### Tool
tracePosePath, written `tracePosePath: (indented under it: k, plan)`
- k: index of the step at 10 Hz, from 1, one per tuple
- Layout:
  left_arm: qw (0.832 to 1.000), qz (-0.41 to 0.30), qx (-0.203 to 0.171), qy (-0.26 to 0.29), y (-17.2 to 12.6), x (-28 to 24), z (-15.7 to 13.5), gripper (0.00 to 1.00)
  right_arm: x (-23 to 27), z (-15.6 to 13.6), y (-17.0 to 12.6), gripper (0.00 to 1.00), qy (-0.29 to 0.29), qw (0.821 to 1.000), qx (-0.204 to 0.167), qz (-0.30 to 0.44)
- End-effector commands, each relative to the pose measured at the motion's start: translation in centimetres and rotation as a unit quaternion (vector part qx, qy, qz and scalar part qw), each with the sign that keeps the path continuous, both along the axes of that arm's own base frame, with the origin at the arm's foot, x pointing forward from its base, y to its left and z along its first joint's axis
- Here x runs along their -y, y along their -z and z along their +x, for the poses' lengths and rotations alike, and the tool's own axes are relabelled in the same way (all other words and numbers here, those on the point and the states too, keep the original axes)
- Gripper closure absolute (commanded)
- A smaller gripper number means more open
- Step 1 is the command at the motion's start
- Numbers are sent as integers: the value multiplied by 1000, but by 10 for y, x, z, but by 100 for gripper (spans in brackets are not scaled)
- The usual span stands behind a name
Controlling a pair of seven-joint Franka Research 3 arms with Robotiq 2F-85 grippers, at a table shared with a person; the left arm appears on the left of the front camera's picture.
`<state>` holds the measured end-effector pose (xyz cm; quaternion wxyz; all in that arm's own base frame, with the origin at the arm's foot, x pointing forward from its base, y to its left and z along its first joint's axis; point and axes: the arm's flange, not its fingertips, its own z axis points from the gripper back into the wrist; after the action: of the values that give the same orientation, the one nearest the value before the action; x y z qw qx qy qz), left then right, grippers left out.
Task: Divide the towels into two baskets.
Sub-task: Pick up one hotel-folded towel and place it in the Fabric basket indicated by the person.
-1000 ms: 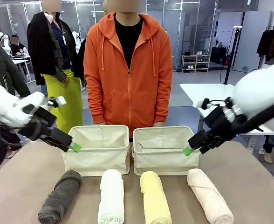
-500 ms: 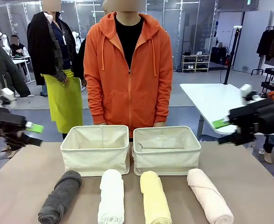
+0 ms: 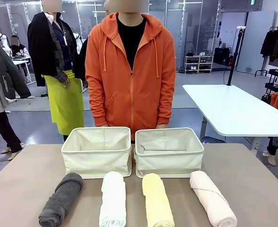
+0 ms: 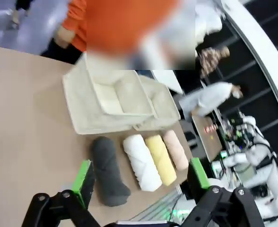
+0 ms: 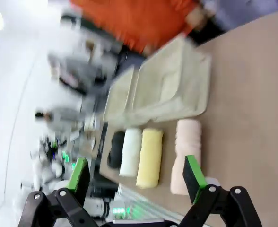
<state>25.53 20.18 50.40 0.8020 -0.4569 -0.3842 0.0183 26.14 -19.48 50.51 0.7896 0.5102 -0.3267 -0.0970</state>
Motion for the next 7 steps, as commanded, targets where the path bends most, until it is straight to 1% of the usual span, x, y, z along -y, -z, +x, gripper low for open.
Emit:
tracePosePath:
  k: [1,2,3,4,7]
  plan:
    - [999,-14,1,-52,27,15,-60,0,35,-37,0,0,76,996,9,38]
    - [998,-17,0,-64,28,10,-63,0,42,-42,-2,0,84,996,13,40]
    - [999,-4,6,-37,-2,-20,-24,0,37,-38,-4,0,60,997,22,32]
    - [999,-4,6,-37,-2,-20,-24,0,49,-45,2,0,84,996,12,25]
    - [999,-4,6,-37,-2,-20,-24,0,49,-45,2,0,84,996,12,25]
